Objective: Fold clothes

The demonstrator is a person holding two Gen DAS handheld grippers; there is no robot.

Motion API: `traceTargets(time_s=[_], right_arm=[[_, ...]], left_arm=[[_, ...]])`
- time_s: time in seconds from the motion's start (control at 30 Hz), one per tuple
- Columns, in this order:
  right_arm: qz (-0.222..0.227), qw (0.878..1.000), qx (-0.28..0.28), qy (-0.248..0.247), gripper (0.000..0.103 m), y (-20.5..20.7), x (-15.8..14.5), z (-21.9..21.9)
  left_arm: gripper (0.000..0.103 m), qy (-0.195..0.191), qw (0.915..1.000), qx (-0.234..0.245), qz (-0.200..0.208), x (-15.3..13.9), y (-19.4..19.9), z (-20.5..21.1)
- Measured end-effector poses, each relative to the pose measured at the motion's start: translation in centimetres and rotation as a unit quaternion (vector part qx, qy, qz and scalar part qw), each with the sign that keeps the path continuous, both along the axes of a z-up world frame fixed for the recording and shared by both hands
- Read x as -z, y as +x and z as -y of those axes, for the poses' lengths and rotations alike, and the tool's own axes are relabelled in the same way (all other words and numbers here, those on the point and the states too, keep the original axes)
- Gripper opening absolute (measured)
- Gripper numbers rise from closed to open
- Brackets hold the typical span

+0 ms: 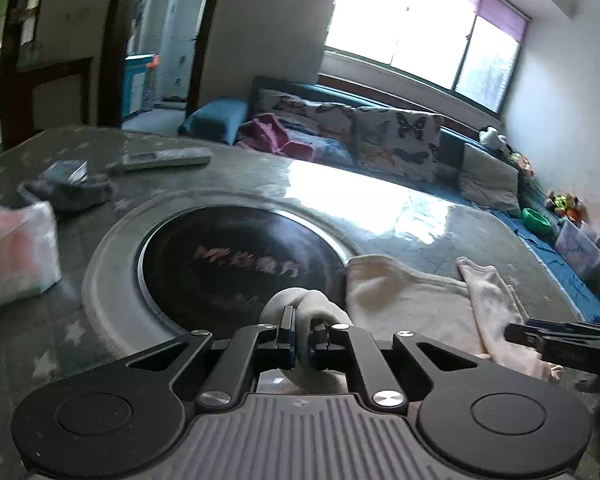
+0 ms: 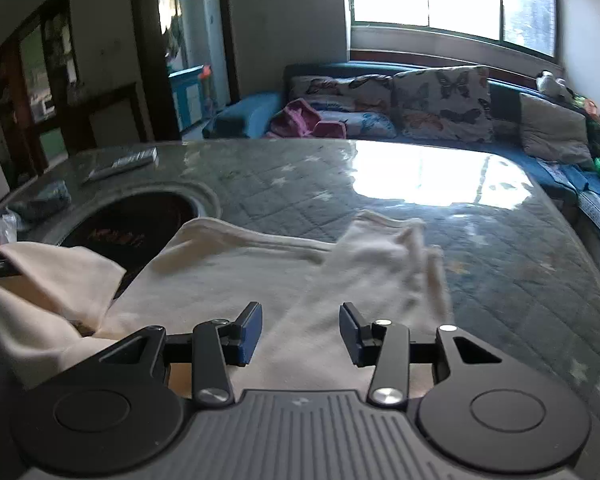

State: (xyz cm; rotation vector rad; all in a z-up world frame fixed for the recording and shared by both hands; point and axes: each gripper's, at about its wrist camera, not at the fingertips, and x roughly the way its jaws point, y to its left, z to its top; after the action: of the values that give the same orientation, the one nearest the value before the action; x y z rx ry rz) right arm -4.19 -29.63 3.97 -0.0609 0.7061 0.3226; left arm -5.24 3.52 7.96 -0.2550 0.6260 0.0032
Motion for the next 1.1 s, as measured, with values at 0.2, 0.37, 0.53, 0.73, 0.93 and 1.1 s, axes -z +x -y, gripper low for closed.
traceTargets(time_s=[0.2, 0.37, 0.53, 0.73, 0.93, 1.1], right_arm=[[-0.027, 0.999, 0.010, -0.039, 0.040, 1.7, 2.6, -2.3], [-0.009, 0.997, 0.011, -0.072, 0.004, 0.8, 2.7, -2.5], [0.034, 0.995, 0.027, -0.087, 0.002, -1.4, 1.0, -0.6], [0.068, 0.990, 0.078, -0.096, 0.002, -6.0, -1.1, 4.3], [0.049, 0.982, 0.153, -0.095, 0.003, -11.6, -0.6, 9.1], [-0.013, 0.975, 0.214, -0.066, 0.008, -14.1, 2.1, 12.6]], left_arm=[[0.008, -0.008, 0.9997, -0.016, -0.016, 0.6, -1.8, -1.4], [0.010, -0.009, 0.9992, -0.024, -0.031, 1.5, -2.0, -2.2], [0.010, -0.006, 0.9992, -0.022, -0.034, 1.9, -2.1, -2.3], [0.010, -0.002, 0.9992, -0.024, -0.033, 2.0, -2.1, -2.4], [0.010, 0.001, 0.9988, -0.032, -0.038, 2.3, -2.4, -2.7], [0.010, 0.006, 0.9977, -0.039, -0.056, 2.9, -2.6, -3.2]])
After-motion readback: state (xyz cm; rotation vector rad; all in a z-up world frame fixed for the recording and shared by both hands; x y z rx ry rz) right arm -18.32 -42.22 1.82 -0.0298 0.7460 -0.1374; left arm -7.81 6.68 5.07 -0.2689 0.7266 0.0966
